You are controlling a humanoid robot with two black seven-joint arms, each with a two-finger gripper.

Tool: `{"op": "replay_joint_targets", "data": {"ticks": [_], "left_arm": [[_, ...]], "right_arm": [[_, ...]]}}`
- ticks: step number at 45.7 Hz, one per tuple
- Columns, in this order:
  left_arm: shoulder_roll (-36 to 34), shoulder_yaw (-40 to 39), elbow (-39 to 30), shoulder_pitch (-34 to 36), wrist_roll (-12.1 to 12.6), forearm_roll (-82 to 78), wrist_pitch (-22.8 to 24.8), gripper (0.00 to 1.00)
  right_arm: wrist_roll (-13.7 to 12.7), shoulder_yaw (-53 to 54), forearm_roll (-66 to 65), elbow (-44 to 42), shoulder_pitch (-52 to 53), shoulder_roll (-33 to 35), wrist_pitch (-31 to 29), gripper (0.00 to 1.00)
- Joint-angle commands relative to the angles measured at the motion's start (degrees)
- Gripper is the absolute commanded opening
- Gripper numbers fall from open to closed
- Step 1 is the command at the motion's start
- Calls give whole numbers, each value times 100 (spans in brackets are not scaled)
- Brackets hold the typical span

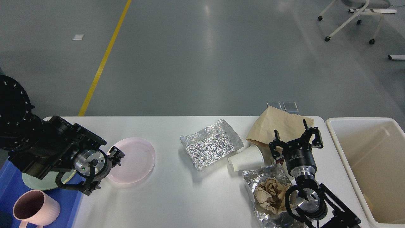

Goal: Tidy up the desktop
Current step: 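Lower the left gripper onto the pink plate rim and grasp it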

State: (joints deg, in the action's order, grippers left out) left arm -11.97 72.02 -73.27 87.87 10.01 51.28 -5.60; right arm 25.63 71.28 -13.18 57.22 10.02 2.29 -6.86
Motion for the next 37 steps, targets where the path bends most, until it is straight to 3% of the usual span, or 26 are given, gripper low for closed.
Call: {"op": "replay_joint_targets", "data": {"ticks": [1,10,15,21,29,37], "left_arm": [[-226,-338,391,-480,-16,41,-134,93],[-341,-725,902,-912,-25,-443,-125,93],[-455,-821,928,-929,-200,-592,-73,91],[-552,-980,1104,-1140,-376,-882,76,83],[-578,-1024,1253,-1359,-376,-1462,524,72],[-640,-1024,1333,-1439,-376,-1480,569,62]], "right_arm": [[4,0,-1,0,0,0,0,100],[-5,0,-1,-9,0,0,0,100],[-5,0,-1,-9,0,0,0,100],[4,0,-1,-9,0,0,0,100],[4,0,-9,-9,0,0,0,100],[4,0,-1,-9,0,0,0,100]]}}
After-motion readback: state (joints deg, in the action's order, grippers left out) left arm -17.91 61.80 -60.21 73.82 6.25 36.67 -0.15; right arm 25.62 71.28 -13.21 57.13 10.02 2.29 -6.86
